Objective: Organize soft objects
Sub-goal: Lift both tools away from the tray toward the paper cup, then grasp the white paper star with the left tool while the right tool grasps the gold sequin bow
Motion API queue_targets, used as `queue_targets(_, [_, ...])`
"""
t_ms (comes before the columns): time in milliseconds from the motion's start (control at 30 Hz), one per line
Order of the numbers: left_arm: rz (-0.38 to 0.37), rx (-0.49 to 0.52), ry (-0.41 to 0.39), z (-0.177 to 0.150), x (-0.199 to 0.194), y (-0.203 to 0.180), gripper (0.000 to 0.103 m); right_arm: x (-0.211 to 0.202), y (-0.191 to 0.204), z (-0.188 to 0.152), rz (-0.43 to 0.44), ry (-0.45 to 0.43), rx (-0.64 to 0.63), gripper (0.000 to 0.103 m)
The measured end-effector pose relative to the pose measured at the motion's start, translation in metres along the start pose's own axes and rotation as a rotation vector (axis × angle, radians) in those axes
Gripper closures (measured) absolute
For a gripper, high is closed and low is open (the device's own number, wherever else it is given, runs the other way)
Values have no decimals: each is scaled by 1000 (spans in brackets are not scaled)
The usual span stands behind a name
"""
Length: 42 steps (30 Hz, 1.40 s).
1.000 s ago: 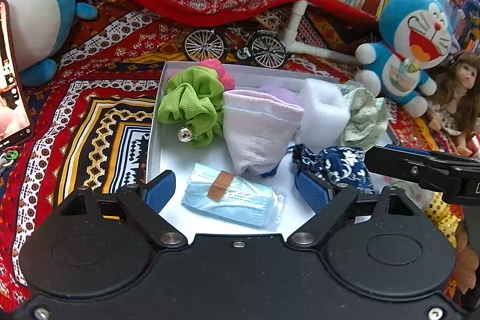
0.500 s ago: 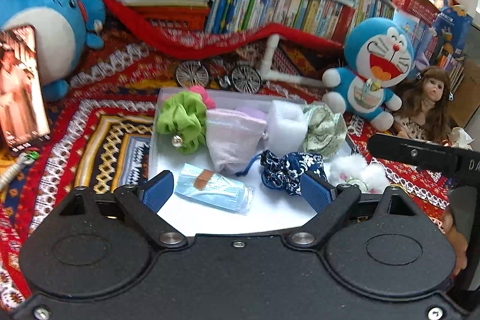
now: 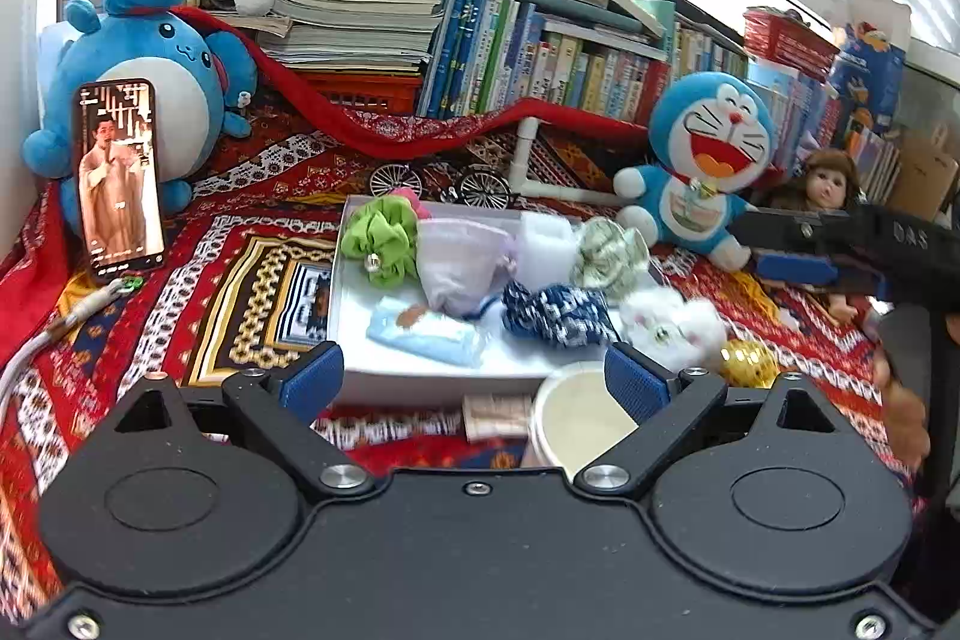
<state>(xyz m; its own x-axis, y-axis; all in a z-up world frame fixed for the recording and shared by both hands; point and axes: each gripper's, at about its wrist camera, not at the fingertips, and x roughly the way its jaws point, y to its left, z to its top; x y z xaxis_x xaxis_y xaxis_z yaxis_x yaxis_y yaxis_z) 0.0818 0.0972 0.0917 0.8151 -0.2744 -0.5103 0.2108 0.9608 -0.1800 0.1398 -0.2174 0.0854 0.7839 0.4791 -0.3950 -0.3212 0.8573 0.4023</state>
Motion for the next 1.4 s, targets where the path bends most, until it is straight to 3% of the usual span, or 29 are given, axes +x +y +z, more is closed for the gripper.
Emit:
queue_targets(267, [-20, 10, -13, -30, -37, -13, 12, -21, -7, -13, -30, -16, 0, 0])
queue_targets(333, [-29, 27, -16, -33, -45, -18, 26, -26, -11, -17, -38, -20, 9, 0])
queue_targets(533, [-103, 54, -19, -38, -64, -37, 44, -37, -24, -27, -74, -23, 34, 0])
queue_targets(767, [-178, 74, 49, -58, -59, -64, 53, -48, -44, -35, -125, -36, 80, 0])
queue_targets(933, [-91, 131, 34, -78, -45, -85, 55, -56, -55, -41, -184, -38, 73, 0])
queue_targets(1200, [-53, 118, 71, -97, -23, -98, 56, -62, -76, -55, -229, -44, 116, 1])
queue_targets(1400, [-23, 95, 85, -101, -9, -102, 57, -66, -92, -69, -267, -69, 181, 13])
